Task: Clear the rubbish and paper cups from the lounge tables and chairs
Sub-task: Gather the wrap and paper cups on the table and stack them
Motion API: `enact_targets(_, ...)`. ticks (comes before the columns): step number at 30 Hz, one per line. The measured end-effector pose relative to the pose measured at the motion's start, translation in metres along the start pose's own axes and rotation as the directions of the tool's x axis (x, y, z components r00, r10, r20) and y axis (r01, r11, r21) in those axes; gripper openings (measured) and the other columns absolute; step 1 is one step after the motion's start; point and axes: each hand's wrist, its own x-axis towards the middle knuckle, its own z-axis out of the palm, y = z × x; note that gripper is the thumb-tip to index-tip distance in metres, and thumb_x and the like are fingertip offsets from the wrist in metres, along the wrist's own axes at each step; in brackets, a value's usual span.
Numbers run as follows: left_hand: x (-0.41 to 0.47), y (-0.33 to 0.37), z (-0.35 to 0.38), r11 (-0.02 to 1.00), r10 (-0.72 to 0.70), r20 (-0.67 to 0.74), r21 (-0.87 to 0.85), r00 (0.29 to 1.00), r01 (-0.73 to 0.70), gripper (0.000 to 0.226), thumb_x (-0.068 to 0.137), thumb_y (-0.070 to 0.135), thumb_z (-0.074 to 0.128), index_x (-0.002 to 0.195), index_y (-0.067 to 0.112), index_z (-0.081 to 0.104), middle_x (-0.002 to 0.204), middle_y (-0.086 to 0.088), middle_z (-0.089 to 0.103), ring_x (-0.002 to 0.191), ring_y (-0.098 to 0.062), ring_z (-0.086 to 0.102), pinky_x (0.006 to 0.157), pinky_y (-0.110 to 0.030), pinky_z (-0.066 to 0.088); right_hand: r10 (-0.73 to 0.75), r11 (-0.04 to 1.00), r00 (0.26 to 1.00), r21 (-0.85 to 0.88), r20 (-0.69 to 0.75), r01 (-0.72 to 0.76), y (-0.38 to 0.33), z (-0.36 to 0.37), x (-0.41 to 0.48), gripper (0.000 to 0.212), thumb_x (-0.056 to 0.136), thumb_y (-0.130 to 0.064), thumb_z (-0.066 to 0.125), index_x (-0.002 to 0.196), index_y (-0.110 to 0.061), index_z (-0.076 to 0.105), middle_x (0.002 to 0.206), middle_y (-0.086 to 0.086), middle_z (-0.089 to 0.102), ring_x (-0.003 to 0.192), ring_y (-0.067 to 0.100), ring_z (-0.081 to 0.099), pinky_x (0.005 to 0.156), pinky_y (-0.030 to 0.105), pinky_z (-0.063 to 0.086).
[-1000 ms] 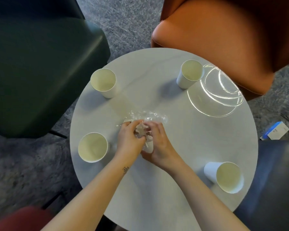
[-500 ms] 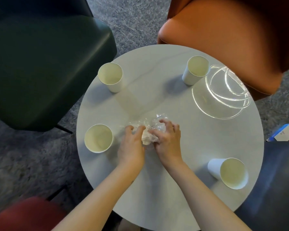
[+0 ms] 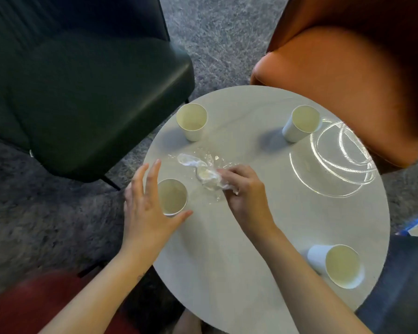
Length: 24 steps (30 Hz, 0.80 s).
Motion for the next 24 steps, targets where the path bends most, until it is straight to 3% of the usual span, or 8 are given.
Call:
enact_targets(4,-0.005,-0.024,0.011,0.96,-0.212,0.09,-0.167,0.973,0.224,0.113,0.055,0.032,0.085,0.138,0.043,0.008,0.141,-0.001,0.036,0.127,-0.023,0.038,0.096,-0.042,0.04,-0.08,0.996,0.978,-0.019,0.19,0.085,-0.025,0.023,-0.002,0.045,0.065,0.018,0.062,0.105,-0.002,0.065,0.084,0.015,0.065,0.075,0.032,0.058,0.067,0.022,0.038)
enact_targets(7,0.0,-0.033,0.023,0.971,-0.124,0.049,-0.201,0.991,0.131,0.095,0.062,0.027,0.081,0.136,0.034,0.022,0.125,0.002,0.049,0.104,-0.017,0.051,0.074,-0.023,0.04,-0.071,0.996,0.969,-0.042,0.236,0.083,-0.032,0.034,-0.007,0.036,0.066,0.014,0.062,0.098,-0.003,0.061,0.073,0.013,0.061,0.063,0.031,0.053,0.055,0.035,0.045)
enact_targets(12,0.002,-0.03,0.029,0.979,-0.05,-0.007,-0.196,0.999,0.048,0.069,0.057,0.016,0.083,0.115,0.018,0.046,0.098,0.011,0.045,0.087,-0.007,0.047,0.062,-0.005,0.029,-0.042,0.98,0.955,-0.172,0.294,0.096,-0.028,0.039,-0.011,0.029,0.062,0.014,0.057,0.084,-0.004,0.066,0.067,0.014,0.056,0.062,0.032,0.051,0.049,0.041,0.047)
enact_targets(17,0.002,-0.024,0.028,0.978,0.165,-0.002,-0.129,0.986,-0.164,0.074,0.052,0.011,0.085,0.116,0.005,0.048,0.106,-0.004,0.051,0.087,-0.006,0.045,0.06,-0.001,0.035,0.011,0.973,0.939,-0.218,0.343,0.069,-0.032,0.043,-0.009,0.023,0.067,0.015,0.051,0.08,0.004,0.065,0.081,0.014,0.052,0.071,0.03,0.047,0.057,0.034,0.045)
enact_targets(19,0.001,-0.019,0.028,0.961,0.218,0.014,-0.175,0.976,-0.212,0.074,0.051,0.007,0.085,0.115,0.003,0.048,0.104,0.003,0.047,0.085,-0.006,0.047,0.071,0.003,0.035,0.069,0.974,0.936,-0.224,0.347,0.012,-0.032,0.047,-0.006,0.013,0.073,0.01,0.049,0.079,0.006,0.059,0.085,0.007,0.044,0.071,0.024,0.042,0.057,0.025,0.038)
enact_targets(21,0.0,-0.014,0.027,0.951,0.242,0.033,-0.206,0.97,-0.23,0.074,0.051,0.007,0.086,0.114,0.003,0.049,0.104,0.007,0.043,0.085,-0.005,0.048,0.075,0.006,0.032,0.123,0.977,0.923,-0.208,0.365,-0.048,-0.03,0.049,-0.003,0.011,0.079,0.005,0.048,0.085,0.004,0.058,0.09,0.006,0.045,0.075,0.022,0.044,0.059,0.024,0.037)
enact_targets(24,0.001,-0.011,0.027,0.95,0.238,0.063,-0.222,0.969,-0.219,0.071,0.053,0.008,0.086,0.115,0.003,0.05,0.106,0.0,0.05,0.086,-0.007,0.05,0.078,-0.005,0.037,0.151,0.984,0.884,-0.155,0.442,-0.091,-0.029,0.047,0.0,0.019,0.082,0.006,0.046,0.095,0.001,0.058,0.098,0.009,0.05,0.082,0.022,0.047,0.063,0.023,0.035)
